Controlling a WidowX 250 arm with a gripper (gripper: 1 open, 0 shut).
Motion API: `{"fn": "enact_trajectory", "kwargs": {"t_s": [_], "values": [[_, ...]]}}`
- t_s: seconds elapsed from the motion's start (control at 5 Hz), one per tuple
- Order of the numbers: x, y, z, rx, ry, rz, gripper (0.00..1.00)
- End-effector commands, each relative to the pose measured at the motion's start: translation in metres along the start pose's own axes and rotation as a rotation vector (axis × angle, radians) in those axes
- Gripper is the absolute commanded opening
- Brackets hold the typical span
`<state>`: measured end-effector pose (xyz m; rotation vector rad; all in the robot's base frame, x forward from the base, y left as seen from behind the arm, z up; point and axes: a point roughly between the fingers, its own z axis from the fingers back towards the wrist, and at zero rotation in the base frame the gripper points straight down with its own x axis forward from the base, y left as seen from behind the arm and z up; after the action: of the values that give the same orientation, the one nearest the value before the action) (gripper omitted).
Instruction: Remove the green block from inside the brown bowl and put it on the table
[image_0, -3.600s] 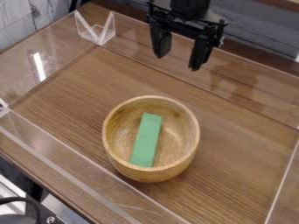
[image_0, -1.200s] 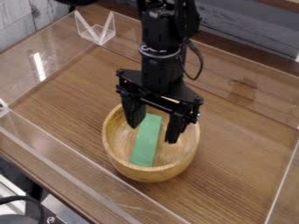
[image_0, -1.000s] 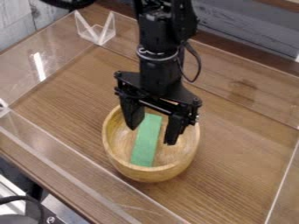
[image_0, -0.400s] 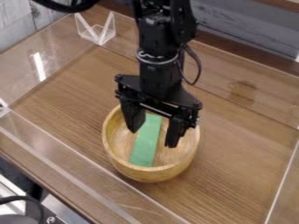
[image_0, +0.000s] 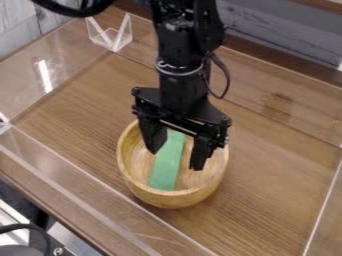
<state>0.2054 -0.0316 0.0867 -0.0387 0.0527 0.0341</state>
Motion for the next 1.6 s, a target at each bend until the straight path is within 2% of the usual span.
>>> {"fn": "enact_trajectory", "kwargs": {"t_s": [0.0,0.2,1.4], "values": [[0.004,-0.002,0.01,-0.013,-0.053,-0.004,1.0],[0.004,-0.002,0.01,-0.017,-0.055,-0.004,1.0],[-0.004,-0.005,-0.023,0.004,-0.06,-0.004,1.0]]}}
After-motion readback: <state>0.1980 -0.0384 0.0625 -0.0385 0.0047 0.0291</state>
